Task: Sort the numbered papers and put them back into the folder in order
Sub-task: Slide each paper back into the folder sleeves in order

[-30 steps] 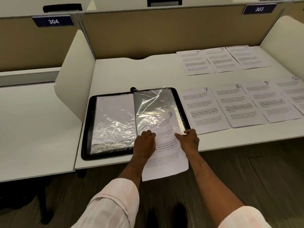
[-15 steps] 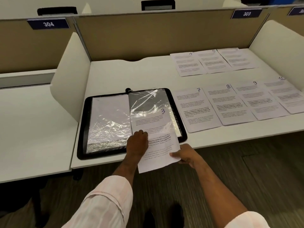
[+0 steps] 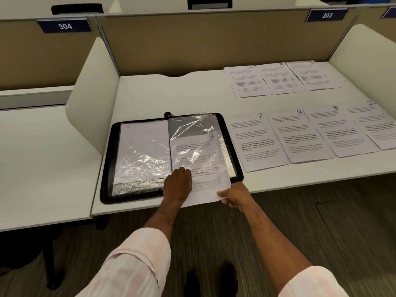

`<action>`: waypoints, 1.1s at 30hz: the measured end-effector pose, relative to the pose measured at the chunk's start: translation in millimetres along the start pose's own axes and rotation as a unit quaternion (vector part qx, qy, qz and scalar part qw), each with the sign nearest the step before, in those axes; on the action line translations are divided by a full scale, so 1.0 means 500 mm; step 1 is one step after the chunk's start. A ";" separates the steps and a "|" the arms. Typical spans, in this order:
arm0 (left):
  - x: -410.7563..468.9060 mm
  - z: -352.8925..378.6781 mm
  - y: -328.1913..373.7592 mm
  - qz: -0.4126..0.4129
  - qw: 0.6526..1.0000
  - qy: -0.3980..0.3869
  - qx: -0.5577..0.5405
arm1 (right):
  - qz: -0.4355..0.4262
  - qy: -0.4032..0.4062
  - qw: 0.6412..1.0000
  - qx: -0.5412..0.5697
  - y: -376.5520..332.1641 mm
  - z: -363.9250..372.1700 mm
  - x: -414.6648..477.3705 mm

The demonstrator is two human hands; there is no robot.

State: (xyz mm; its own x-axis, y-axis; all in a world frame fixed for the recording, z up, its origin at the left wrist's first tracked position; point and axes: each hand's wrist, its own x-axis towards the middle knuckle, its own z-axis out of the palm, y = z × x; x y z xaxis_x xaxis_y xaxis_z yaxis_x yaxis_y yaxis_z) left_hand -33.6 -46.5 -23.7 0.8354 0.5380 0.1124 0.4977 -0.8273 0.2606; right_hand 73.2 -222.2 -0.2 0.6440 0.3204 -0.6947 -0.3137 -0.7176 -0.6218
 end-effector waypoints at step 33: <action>0.032 0.031 0.011 0.053 0.998 0.030 0.036 | -0.182 0.155 0.970 0.053 -0.087 0.002 0.074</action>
State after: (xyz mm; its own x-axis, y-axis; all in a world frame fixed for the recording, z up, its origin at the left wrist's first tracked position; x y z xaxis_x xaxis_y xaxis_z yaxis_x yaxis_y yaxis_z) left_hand -13.8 -45.1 -35.3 0.8697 0.4544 0.1929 0.4253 -0.8881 0.1744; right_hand 110.0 -178.3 0.7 0.8991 0.3274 -0.2907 -0.0859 -0.5191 -0.8504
